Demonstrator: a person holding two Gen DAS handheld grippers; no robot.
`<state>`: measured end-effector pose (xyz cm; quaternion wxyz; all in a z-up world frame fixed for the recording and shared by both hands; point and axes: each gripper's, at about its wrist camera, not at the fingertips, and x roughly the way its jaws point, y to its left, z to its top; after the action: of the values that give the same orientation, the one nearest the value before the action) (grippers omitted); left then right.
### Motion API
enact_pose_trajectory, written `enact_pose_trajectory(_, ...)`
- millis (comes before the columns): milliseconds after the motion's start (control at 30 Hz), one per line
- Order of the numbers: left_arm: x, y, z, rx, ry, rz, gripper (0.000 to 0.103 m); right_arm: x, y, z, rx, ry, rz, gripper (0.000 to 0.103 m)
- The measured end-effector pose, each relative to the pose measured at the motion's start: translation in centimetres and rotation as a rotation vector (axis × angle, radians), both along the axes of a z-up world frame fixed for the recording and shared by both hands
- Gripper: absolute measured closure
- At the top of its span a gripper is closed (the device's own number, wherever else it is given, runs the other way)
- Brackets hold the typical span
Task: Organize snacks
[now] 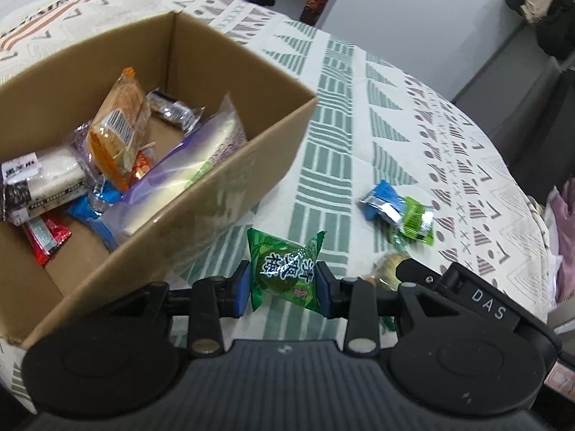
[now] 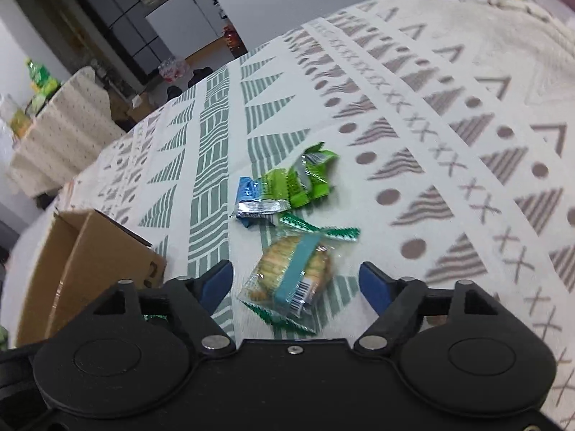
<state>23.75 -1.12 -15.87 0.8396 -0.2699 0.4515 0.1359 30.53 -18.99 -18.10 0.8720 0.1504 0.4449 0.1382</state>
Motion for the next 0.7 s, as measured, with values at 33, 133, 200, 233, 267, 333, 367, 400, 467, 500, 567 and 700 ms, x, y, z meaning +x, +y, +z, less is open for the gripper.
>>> enact_pose_trajectory(33,0.1,0.1,-0.2,-0.008,0.003,0.009,0.067,0.2,0.3,-0.1,-0.011,-0.002,0.006,0.021)
enact_pose_trajectory(133,0.4,0.1,-0.7,-0.017,0.012,0.027,0.067,0.6,0.9,-0.5,-0.037,0.004,0.014,0.019)
enact_pose_trajectory(200,0.5,0.1,-1.1,-0.028,0.02,0.039,0.067,1.0,1.2,-0.9,-0.051,0.004,0.007,0.018)
enact_pose_trajectory(233,0.6,0.2,-1.3,-0.037,0.024,0.046,0.067,1.0,1.5,-0.9,-0.063,-0.002,0.005,0.018)
enact_pose_trajectory(267,0.6,0.3,-1.4,-0.045,0.028,0.05,0.067,1.1,1.7,-0.9,-0.077,-0.006,0.006,0.018)
enact_pose_trajectory(333,0.7,0.5,-1.7,-0.056,0.036,0.052,0.067,1.3,2.3,-1.0,-0.108,-0.005,0.013,0.017)
enact_pose_trajectory(367,0.7,0.5,-1.8,-0.057,0.037,0.051,0.067,1.4,2.5,-1.0,-0.132,-0.001,0.019,0.02)
enact_pose_trajectory(400,0.8,0.5,-1.9,-0.058,0.037,0.05,0.067,1.3,2.8,-1.0,-0.162,-0.002,0.025,0.025)
enact_pose_trajectory(467,0.9,0.4,-1.9,-0.06,0.036,0.049,0.067,1.0,2.8,-0.9,-0.209,-0.01,0.027,0.036)
enact_pose_trajectory(500,0.9,0.4,-1.9,-0.06,0.036,0.048,0.067,1.0,2.6,-0.9,-0.225,-0.012,0.018,0.048)
enact_pose_trajectory(567,0.9,0.3,-2.0,-0.056,0.036,0.044,0.067,1.0,1.8,-0.8,-0.204,-0.008,0.013,0.054)
enact_pose_trajectory(700,0.9,0.2,-1.9,-0.047,0.036,0.04,0.067,0.6,0.8,-0.3,-0.166,0.004,-0.001,0.055)
